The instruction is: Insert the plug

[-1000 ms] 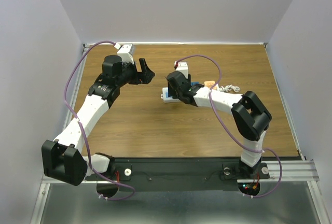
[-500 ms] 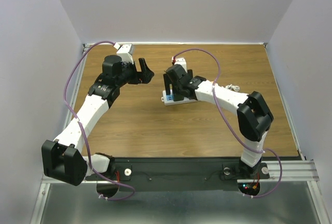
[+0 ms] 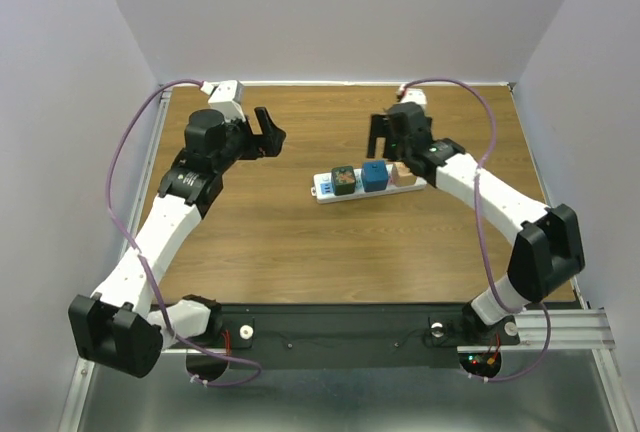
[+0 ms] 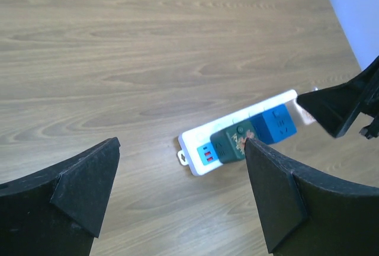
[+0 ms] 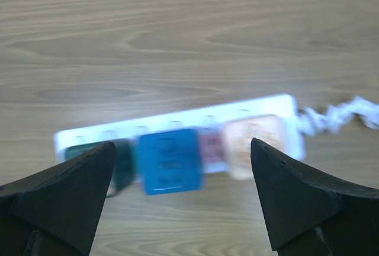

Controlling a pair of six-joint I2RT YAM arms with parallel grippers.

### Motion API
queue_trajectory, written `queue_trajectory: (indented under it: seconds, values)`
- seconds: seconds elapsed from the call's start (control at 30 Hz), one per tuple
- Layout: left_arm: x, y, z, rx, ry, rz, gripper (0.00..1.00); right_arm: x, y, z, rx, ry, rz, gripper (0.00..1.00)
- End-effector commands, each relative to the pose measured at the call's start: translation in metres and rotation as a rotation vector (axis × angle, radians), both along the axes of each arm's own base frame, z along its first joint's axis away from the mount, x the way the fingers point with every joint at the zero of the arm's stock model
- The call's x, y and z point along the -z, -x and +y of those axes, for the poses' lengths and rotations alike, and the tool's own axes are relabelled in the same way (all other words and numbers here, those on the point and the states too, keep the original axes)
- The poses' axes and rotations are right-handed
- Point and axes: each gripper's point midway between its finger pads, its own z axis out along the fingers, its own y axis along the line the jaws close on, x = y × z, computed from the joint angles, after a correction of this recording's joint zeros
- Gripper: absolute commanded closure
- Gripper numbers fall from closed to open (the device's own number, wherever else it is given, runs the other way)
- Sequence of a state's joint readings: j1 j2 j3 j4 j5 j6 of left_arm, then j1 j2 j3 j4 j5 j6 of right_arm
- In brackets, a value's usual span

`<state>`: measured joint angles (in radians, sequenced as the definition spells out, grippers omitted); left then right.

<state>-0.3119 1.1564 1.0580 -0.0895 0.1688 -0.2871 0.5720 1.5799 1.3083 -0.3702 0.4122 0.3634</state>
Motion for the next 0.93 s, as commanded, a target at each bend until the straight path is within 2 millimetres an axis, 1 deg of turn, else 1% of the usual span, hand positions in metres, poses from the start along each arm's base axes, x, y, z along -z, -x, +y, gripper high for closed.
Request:
queue_trajectory:
  seconds: [0.0,0.03,0.07,0.1,0.13,0.17,0.2,0.23,0.27,0.3,0.33,0.37,0.4,0.43,0.5,0.57,0.63,0.77,0.9]
  values:
    - [-0.052,0.005,0.024,-0.121,0.041,-0.161,0.01,-0.011,-0.008,-0.051,0.081,-0.095,-0.043,0.00]
    - [-0.057,0.007,0.028,-0.139,0.044,-0.177,0.01,-0.022,-0.005,-0.061,0.096,-0.118,-0.069,0.00]
    - [-0.058,0.008,0.032,-0.158,0.044,-0.183,0.01,-0.026,-0.008,-0.081,0.140,-0.127,-0.091,0.00]
    - [-0.064,0.011,0.040,-0.195,0.041,-0.205,0.01,-0.018,-0.004,-0.092,0.159,-0.125,-0.080,0.00]
    - [-0.066,0.012,0.042,-0.207,0.039,-0.211,0.01,-0.021,-0.002,-0.102,0.182,-0.133,-0.092,0.00]
    - [-0.070,0.013,0.045,-0.220,0.039,-0.217,0.01,-0.031,-0.001,-0.122,0.228,-0.148,-0.124,0.00]
    - [-0.072,0.015,0.050,-0.244,0.035,-0.220,0.01,-0.034,0.001,-0.132,0.250,-0.154,-0.136,0.00]
    - [-0.072,0.016,0.053,-0.256,0.030,-0.222,0.01,-0.031,0.006,-0.144,0.283,-0.156,-0.136,0.00]
    - [-0.075,0.017,0.057,-0.272,0.027,-0.224,0.01,-0.043,0.010,-0.164,0.329,-0.165,-0.176,0.00]
    - [-0.075,0.018,0.057,-0.272,0.024,-0.224,0.01,-0.047,0.014,-0.173,0.353,-0.167,-0.191,0.00]
    - [-0.075,0.018,0.059,-0.286,0.022,-0.224,0.01,-0.055,0.021,-0.190,0.399,-0.166,-0.221,0.00]
    - [-0.076,0.018,0.061,-0.294,0.022,-0.224,0.01,-0.052,0.022,-0.192,0.406,-0.159,-0.216,0.00]
    - [-0.076,0.019,0.062,-0.301,0.022,-0.226,0.01,-0.062,0.027,-0.204,0.439,-0.161,-0.250,0.00]
    - [-0.076,0.019,0.063,-0.307,0.025,-0.225,0.01,-0.064,0.031,-0.211,0.460,-0.153,-0.261,0.00]
    - [-0.079,0.020,0.064,-0.314,0.032,-0.231,0.01,-0.069,0.036,-0.220,0.488,-0.146,-0.281,0.00]
    - [-0.079,0.019,0.065,-0.320,0.035,-0.233,0.01,-0.074,0.041,-0.224,0.501,-0.139,-0.297,0.00]
    - [-0.082,0.020,0.066,-0.325,0.036,-0.241,0.01,-0.075,0.043,-0.224,0.502,-0.140,-0.303,0.00]
    - [-0.084,0.021,0.068,-0.332,0.045,-0.251,0.01,-0.071,0.043,-0.223,0.494,-0.138,-0.294,0.00]
    - [-0.090,0.022,0.070,-0.350,0.077,-0.280,0.01,-0.077,0.045,-0.223,0.483,-0.133,-0.309,0.00]
